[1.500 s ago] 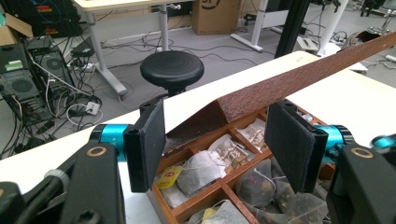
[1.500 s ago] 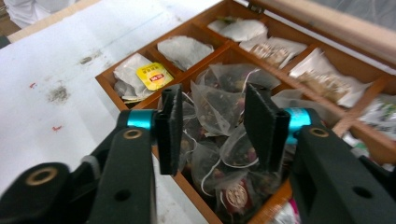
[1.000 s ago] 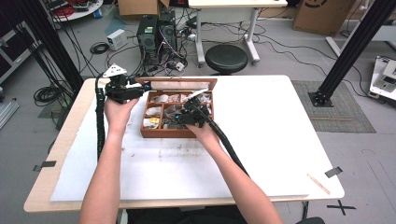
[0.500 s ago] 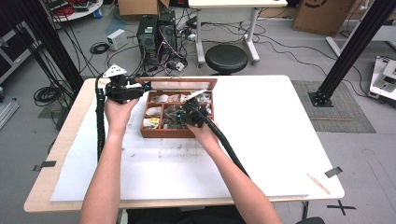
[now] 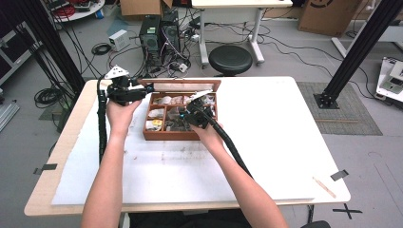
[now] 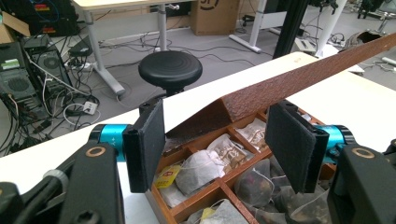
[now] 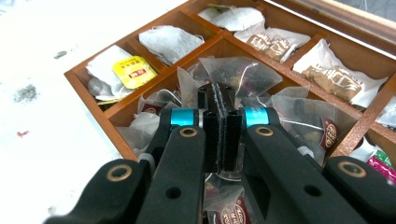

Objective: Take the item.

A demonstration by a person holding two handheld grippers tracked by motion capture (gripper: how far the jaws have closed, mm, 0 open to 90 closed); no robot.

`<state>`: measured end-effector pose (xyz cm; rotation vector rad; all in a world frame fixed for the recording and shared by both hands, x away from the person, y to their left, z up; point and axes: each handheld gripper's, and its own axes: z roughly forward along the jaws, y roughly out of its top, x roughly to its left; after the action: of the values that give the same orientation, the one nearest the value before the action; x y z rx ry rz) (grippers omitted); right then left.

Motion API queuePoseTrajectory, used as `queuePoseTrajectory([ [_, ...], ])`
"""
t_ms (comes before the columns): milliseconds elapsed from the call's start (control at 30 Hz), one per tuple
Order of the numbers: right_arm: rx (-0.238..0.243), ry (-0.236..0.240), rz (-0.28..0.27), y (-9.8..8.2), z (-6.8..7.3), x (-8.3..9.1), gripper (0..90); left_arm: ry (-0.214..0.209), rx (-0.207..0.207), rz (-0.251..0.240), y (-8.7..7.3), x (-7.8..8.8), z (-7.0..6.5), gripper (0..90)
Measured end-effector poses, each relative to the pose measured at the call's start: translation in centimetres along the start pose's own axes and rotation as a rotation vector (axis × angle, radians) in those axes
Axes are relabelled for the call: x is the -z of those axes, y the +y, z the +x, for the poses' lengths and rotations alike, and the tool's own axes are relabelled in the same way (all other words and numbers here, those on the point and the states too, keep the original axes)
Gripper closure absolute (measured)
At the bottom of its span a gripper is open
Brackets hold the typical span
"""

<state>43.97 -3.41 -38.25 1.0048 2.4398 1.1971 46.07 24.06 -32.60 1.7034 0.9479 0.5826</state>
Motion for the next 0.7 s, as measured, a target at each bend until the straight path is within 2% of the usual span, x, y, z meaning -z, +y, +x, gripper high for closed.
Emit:
queuePoseTrajectory([
  [167,-0.005,0.013,-0.02,0.3,0.1,0.6,90.0,0.002,0.002,-0.002,0.0,0.0,0.0,38.2],
  [400,0.01,0.008,-0.049,0.8,0.8,1.7,90.0,0.001,0.002,0.001,0.0,-0.1,0.0,38.0],
  [700,0.028,0.023,-0.075,1.3,1.4,3.0,90.0,0.003,0.002,0.001,-0.1,-0.2,0.0,38.0],
])
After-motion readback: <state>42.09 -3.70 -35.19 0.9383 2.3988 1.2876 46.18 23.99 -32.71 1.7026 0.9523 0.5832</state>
